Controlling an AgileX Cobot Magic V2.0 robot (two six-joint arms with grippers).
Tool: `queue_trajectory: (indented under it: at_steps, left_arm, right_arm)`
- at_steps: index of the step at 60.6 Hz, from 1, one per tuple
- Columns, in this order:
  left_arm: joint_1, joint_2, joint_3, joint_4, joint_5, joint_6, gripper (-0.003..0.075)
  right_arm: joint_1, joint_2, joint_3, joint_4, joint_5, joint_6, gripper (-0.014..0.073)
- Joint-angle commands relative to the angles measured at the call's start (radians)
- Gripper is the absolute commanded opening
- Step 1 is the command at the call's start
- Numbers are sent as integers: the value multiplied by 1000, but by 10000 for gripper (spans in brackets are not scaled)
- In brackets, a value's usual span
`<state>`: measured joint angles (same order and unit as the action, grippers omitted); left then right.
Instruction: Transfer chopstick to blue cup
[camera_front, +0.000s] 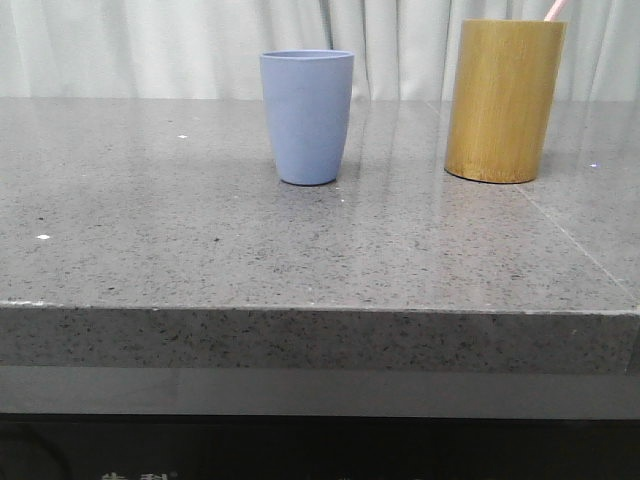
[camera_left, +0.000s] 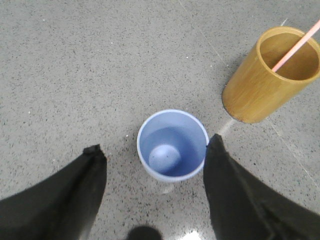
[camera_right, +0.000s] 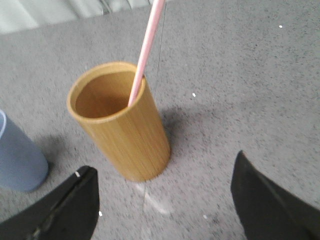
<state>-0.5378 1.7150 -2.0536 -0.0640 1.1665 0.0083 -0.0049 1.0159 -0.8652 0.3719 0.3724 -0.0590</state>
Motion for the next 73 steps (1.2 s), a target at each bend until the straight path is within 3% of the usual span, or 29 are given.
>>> queue_trajectory:
  at_steps: [1, 14, 25, 38, 47, 53, 63, 73]
  left_arm:
    - [-6, -152, 128, -12, -157, -3, 429]
    - [-6, -417, 528, -12, -376, -3, 429]
    - [-6, -610, 782, -12, -458, -3, 429]
    - [-6, -769, 914, -15, -498, -3, 429]
    - [-6, -807, 927, -15, -502, -3, 429]
    - [-6, -807, 927, -15, -502, -3, 429]
    - [-6, -792, 929, -15, -498, -3, 429]
    - [-6, -787, 929, -15, -498, -3, 429]
  right_arm:
    - [3, 15, -38, 77, -136, -15, 561]
    - [67, 97, -61, 140, -299, -15, 561]
    - [103, 200, -143, 142, -389, -15, 561]
    - [101, 337, -208, 186, -519, -15, 561]
    - [101, 407, -256, 216, -510, -15, 553]
    - [101, 428, -283, 216, -486, -15, 468]
    - [101, 432, -296, 216, -489, -15, 182]
    - [101, 432, -297, 216, -489, -15, -12]
